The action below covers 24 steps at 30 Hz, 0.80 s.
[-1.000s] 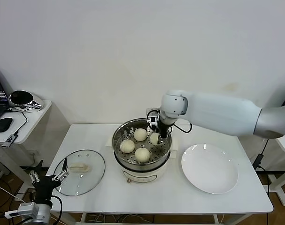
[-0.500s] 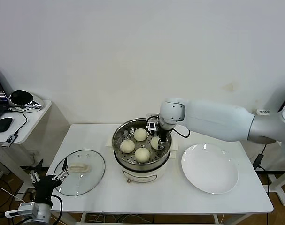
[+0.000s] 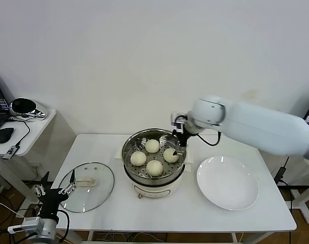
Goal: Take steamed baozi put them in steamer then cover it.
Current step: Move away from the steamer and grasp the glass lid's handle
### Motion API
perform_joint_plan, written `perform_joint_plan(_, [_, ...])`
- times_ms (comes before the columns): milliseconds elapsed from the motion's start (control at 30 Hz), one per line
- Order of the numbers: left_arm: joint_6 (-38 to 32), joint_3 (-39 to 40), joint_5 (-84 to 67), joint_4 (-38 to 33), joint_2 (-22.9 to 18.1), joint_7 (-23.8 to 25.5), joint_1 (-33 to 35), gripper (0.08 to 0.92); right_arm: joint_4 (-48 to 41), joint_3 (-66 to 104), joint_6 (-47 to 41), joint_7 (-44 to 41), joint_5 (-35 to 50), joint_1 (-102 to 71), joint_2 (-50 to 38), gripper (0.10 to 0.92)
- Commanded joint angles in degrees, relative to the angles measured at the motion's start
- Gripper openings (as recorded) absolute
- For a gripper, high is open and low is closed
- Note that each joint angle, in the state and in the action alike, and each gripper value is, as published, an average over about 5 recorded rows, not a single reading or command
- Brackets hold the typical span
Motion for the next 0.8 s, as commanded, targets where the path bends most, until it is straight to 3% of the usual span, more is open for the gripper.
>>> perform_joint_plan(33, [-0.4, 0.55, 0.25, 0.6, -0.18, -0.06, -0.18, 0.823, 15.49, 29.73, 17.49, 28.42, 4.7, -33.78, -21.17, 0.823])
perform_joint_plan(233, [-1.98, 1.64, 2.3, 2.12, -0.79, -0.82, -0.71, 0.823, 15.76, 65.63, 33.53, 34.12, -3.34, -73.25, -16.62, 0.823])
perform_joint_plan(500, [-5.88, 4.94, 13.61, 4.88, -2.19, -1.8, -1.01, 0.823, 11.19, 94.67, 51.44, 29.96, -18.89, -97.09, 8.87, 0.823])
perform_joint_plan(700, [-9.37, 5.25, 32.68, 9.27, -2.34, -3.08, -1.27, 0.823, 12.39, 107.35, 54.69, 26.59, -21.49, -105.61, 23.99, 0.823])
perform_joint_plan(800, [-9.88, 4.47, 45.25, 11.09, -0.51, -3.26, -0.85, 0.823, 14.47, 111.66, 53.61, 26.07, -21.35, -108.7, 28.59, 0.823])
